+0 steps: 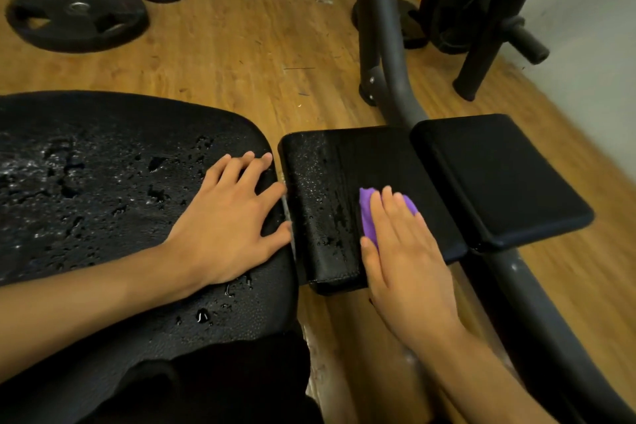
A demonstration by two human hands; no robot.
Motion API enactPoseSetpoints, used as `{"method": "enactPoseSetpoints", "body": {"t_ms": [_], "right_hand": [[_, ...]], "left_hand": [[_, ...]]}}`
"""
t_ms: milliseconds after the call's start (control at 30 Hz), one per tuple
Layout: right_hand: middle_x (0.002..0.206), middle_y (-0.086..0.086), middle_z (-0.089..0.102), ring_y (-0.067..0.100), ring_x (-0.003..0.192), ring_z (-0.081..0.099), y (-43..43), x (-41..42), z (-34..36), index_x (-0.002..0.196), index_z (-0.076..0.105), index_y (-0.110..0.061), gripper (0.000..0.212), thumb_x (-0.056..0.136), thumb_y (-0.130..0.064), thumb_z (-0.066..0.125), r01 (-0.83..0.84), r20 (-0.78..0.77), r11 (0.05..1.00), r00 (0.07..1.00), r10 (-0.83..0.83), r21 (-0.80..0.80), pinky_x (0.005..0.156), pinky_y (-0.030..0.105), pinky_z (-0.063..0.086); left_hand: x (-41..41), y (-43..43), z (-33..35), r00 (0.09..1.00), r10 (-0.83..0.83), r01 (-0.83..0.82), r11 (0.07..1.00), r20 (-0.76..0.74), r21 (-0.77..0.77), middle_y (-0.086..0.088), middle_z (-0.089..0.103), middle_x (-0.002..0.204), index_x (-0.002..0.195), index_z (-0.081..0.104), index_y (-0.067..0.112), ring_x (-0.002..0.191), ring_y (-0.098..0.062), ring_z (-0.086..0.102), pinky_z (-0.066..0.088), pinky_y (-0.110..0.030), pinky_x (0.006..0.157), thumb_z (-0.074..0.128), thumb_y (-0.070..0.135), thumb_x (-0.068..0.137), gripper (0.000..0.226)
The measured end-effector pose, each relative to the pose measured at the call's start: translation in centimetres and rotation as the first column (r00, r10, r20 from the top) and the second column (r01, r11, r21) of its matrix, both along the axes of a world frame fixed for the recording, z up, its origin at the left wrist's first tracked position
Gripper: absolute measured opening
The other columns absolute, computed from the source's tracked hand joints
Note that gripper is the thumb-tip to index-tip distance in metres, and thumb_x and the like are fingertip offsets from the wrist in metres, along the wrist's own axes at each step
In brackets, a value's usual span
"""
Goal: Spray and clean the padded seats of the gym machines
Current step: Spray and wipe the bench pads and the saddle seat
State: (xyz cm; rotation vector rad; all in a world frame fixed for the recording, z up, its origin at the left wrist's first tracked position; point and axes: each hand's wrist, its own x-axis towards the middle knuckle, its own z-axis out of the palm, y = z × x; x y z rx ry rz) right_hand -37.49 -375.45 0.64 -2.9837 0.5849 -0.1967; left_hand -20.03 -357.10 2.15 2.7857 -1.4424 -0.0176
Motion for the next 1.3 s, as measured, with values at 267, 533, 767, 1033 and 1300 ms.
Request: {"method": "enactPoseSetpoints", "body": {"t_ms": [267, 533, 767, 1033, 1300], "right_hand": [[0.163, 0.012, 0.026, 0.024, 0.152, 0.021, -3.5, 3.9, 0.1, 0.157, 0.025, -0.007, 0.064, 0.103, -0.042, 0.019, -0.066, -0.036, 0.998, 0.997, 0.067, 0.008, 0.123, 0.044, 0.023], [0.151, 0.02, 0.043, 0.033, 0.147, 0.027, -7.9, 18.7, 0.2, 0.146, 0.043, -0.003, 0.057, 0.107, -0.039, 0.023, 0.107, -0.166, 0.992, 0.982, -0.094, 0.072, 0.122, 0.047, 0.016], [0.166, 0.014, 0.012, 0.026, 0.154, 0.008, -3.3, 15.2, 0.7, 0.157, 0.019, -0.005, 0.062, 0.108, -0.042, 0.021, -0.051, -0.116, 0.998, 0.992, 0.053, 0.023, 0.126, 0.04, 0.004], [0.165, 0.007, 0.021, 0.018, 0.154, 0.015, 1.7, 2.3, 0.4, 0.158, 0.021, -0.01, 0.061, 0.106, -0.041, 0.017, -0.19, -0.04, 0.982, 0.981, 0.19, -0.008, 0.124, 0.041, 0.022], [0.167, 0.002, 0.011, 0.014, 0.154, 0.005, 0.0, 5.2, 0.9, 0.159, 0.012, -0.015, 0.058, 0.106, -0.039, 0.016, -0.247, -0.083, 0.969, 0.965, 0.247, 0.016, 0.126, 0.033, 0.005]], "left_hand": [[0.1, 0.0, -0.4, 1.0, 0.001, -0.001, 1.0, 0.024, -0.005, -0.019, 0.04, 0.157, 0.131, 0.061, 0.022, 0.145, -0.04, 0.033, 0.025, -0.055, 0.121, 0.028, 0.064, 0.092, 0.066], [0.1, -0.2, -0.5, 1.0, -0.009, 0.009, 1.0, 0.009, -0.022, -0.018, 0.042, 0.155, 0.128, 0.061, 0.022, 0.144, -0.04, 0.034, 0.025, -0.057, 0.121, 0.032, 0.064, 0.091, 0.063], [0.1, -0.1, -0.2, 1.0, 0.005, -0.005, 1.0, 0.006, -0.011, -0.016, 0.041, 0.156, 0.13, 0.061, 0.023, 0.145, -0.038, 0.033, 0.024, -0.054, 0.122, 0.029, 0.065, 0.09, 0.066], [-0.2, 0.0, 0.0, 1.0, -0.007, 0.008, 1.0, 0.019, -0.008, -0.018, 0.045, 0.154, 0.132, 0.06, 0.023, 0.143, -0.039, 0.038, 0.029, -0.053, 0.119, 0.029, 0.064, 0.092, 0.065], [-0.1, -0.2, -0.3, 1.0, 0.0, 0.0, 1.0, 0.03, -0.013, -0.018, 0.042, 0.156, 0.131, 0.06, 0.022, 0.144, -0.039, 0.035, 0.027, -0.054, 0.121, 0.031, 0.063, 0.092, 0.064]]}}
